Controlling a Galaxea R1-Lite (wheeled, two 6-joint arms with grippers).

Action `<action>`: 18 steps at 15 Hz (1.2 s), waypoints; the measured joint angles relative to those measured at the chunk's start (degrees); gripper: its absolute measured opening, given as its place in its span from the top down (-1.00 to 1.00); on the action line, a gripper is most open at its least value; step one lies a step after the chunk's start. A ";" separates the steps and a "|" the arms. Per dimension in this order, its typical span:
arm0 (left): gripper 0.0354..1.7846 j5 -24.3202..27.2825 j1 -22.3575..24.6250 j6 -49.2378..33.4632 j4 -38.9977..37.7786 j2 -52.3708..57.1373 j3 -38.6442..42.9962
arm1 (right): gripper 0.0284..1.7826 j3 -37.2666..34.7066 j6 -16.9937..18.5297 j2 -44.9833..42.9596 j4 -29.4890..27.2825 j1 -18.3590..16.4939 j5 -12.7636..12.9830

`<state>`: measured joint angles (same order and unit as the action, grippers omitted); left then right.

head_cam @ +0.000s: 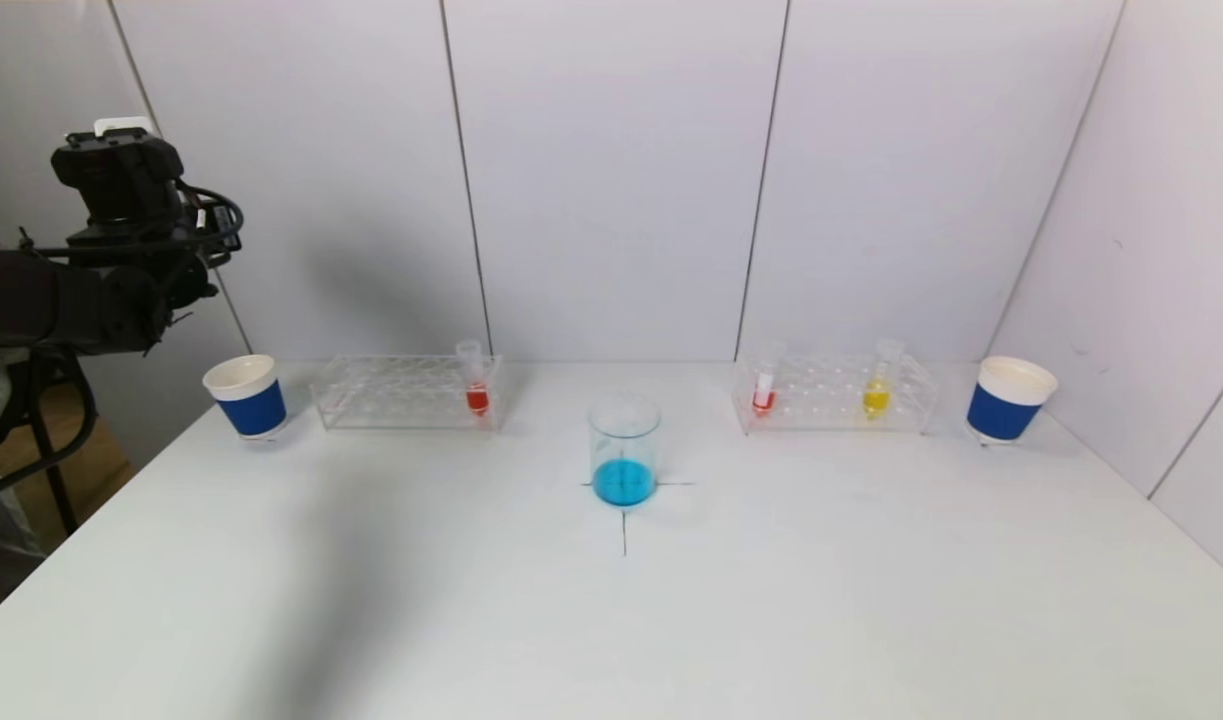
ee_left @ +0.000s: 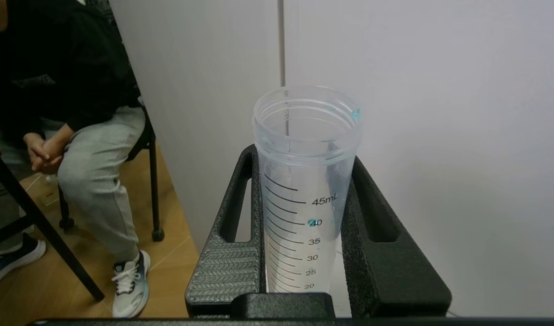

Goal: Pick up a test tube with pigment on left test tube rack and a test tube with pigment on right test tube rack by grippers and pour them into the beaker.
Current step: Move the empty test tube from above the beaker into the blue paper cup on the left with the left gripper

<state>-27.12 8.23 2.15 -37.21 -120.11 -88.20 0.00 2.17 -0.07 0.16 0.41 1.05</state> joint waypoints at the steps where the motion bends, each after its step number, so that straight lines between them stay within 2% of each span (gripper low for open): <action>1: 0.49 0.98 0.45 -0.66 -0.06 -0.74 0.24 | -0.99 0.00 0.02 0.00 0.00 0.00 -0.01; 4: 0.49 4.56 1.44 -1.60 -0.37 -2.40 1.99 | -0.99 0.00 0.02 0.00 0.00 0.00 0.00; 11: 0.49 6.70 2.68 -1.11 -11.47 -5.57 9.35 | -0.99 0.00 0.02 0.00 0.00 0.00 0.00; 18: 0.49 7.56 4.19 -1.02 -15.69 -9.70 10.73 | -0.99 0.00 0.02 0.00 0.00 0.00 0.00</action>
<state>-19.57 12.42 1.12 -52.89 -129.82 -77.47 0.00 2.19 -0.07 0.16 0.41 1.05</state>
